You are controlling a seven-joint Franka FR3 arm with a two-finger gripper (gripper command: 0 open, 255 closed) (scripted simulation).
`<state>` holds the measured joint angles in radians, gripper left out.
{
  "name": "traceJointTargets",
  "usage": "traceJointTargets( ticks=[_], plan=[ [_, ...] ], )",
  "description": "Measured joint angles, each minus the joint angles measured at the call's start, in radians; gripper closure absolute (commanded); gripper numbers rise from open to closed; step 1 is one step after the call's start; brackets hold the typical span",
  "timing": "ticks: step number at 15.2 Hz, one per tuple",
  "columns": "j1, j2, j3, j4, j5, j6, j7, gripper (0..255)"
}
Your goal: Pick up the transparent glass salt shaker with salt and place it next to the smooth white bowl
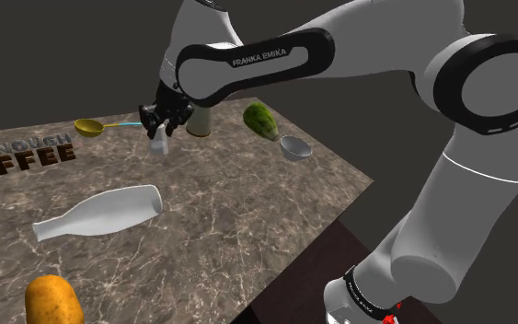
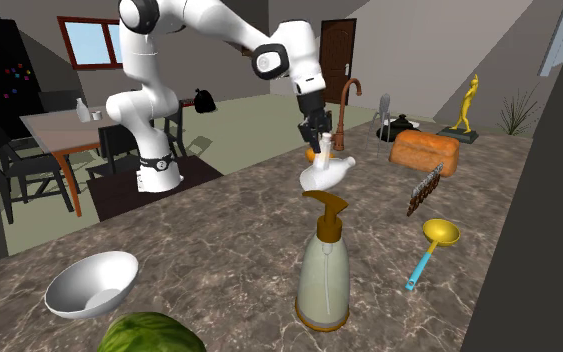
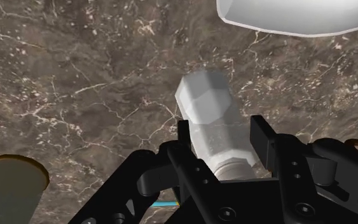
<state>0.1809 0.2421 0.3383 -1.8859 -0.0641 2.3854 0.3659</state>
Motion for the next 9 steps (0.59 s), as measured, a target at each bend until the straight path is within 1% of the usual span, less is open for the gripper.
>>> traceJointTargets(
  ticks=[5,7,9],
  plan=[
    [-0.004,-0.025,0.004,0.032,0.013,-0.056,-0.008,255],
    [-0.023,-0.055,0.001,0.001,0.034,-0.054,-0.039,255],
    [-0.052,-0.096,-0.006,-0.054,0.065,-0.039,-0.088,255]
  ],
)
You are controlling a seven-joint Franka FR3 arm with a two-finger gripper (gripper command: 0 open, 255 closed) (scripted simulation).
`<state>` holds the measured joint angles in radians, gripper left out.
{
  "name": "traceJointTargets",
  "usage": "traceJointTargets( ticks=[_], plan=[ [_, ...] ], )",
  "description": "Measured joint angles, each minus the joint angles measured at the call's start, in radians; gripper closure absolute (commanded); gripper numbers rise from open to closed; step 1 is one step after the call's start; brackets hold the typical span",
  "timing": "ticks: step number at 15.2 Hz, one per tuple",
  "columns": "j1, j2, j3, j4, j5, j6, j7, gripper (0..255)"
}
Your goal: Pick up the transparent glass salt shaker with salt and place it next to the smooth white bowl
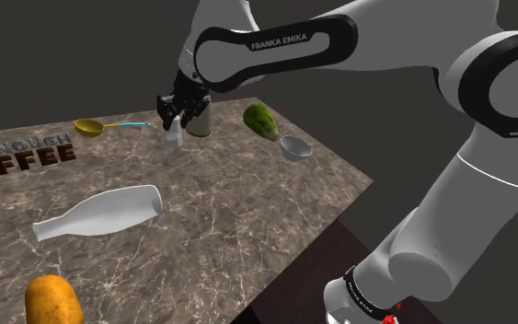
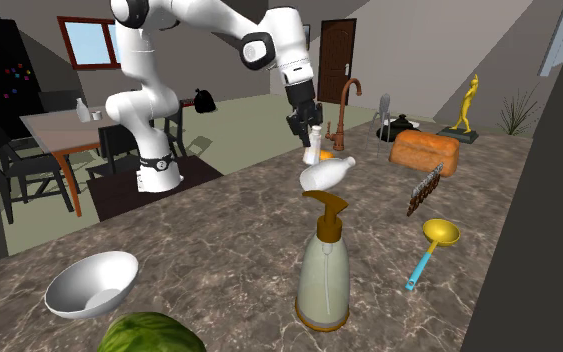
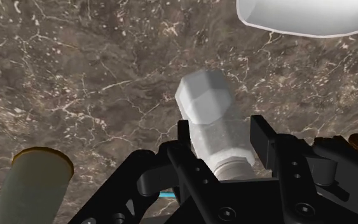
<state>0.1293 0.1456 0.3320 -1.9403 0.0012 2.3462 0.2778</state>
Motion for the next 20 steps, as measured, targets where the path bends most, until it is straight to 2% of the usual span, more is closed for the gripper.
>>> traceJointTargets(
  ticks=[9,16,20],
  plan=[
    [-0.112,-0.203,-0.078,-0.226,0.154,0.014,-0.274,255],
    [-0.177,-0.297,-0.178,-0.335,0.222,0.005,-0.482,255],
    [-0.217,-0.335,-0.244,-0.362,0.24,-0.025,-0.595,255]
  ],
)
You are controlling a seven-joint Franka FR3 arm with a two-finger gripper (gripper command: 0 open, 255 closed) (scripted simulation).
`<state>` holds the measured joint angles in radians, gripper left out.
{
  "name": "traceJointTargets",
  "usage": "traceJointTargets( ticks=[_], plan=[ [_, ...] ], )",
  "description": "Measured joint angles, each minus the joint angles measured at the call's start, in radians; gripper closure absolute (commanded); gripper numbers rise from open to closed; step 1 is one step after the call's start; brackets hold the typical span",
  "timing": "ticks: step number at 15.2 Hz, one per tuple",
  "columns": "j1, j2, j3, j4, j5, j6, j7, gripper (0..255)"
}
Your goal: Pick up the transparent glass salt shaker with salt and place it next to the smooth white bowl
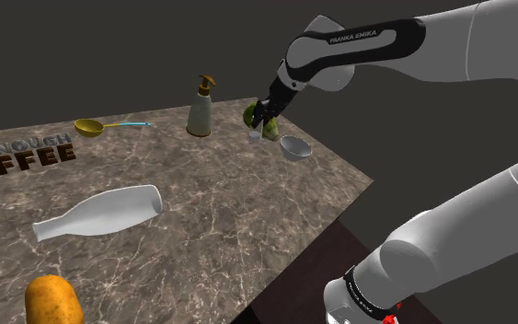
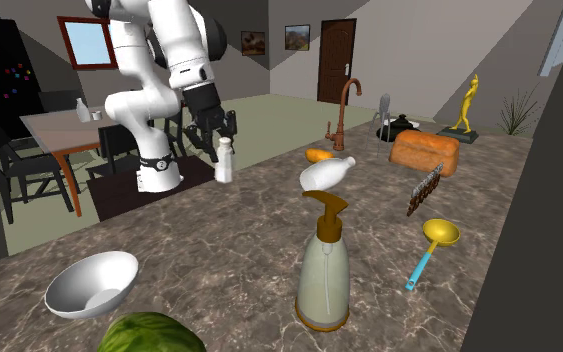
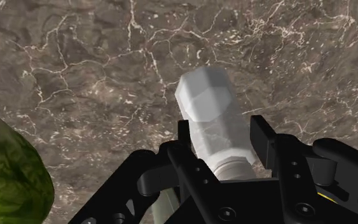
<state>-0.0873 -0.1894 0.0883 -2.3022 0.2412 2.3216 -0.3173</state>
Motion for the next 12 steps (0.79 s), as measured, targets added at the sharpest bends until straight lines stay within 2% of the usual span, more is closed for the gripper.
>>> traceJointTargets(
  ticks=[8,12],
  plan=[
    [-0.079,-0.036,-0.134,-0.032,0.013,-0.045,-0.216,255],
    [-0.119,-0.019,-0.201,-0.01,0.014,-0.072,-0.32,255]
  ],
)
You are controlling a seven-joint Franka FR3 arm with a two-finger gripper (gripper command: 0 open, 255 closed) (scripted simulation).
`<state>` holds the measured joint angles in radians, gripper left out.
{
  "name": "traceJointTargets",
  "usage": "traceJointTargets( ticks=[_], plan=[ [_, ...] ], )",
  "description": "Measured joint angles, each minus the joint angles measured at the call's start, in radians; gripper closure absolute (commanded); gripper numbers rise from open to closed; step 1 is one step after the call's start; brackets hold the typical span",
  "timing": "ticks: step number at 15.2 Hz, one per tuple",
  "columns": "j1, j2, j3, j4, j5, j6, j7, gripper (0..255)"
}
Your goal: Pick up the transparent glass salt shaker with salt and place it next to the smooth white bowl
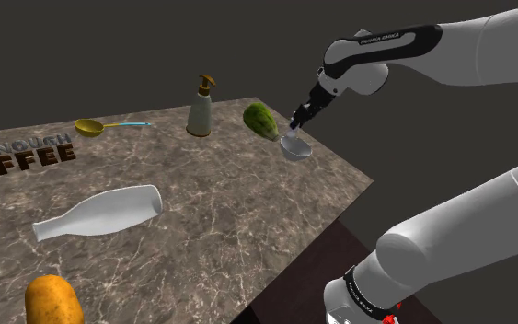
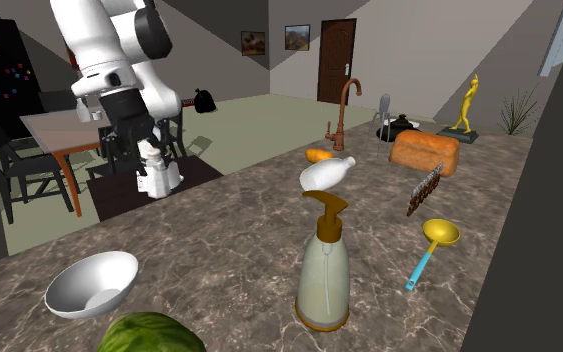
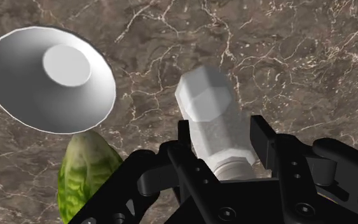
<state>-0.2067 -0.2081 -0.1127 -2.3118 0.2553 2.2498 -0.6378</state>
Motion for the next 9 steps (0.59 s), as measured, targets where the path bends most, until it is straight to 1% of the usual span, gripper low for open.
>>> traceJointTargets(
  ticks=[5,9],
  plan=[
    [-0.051,0.028,-0.081,0.044,0.002,-0.044,-0.126,255],
    [-0.091,0.076,-0.144,0.104,0.011,-0.082,-0.229,255]
  ],
)
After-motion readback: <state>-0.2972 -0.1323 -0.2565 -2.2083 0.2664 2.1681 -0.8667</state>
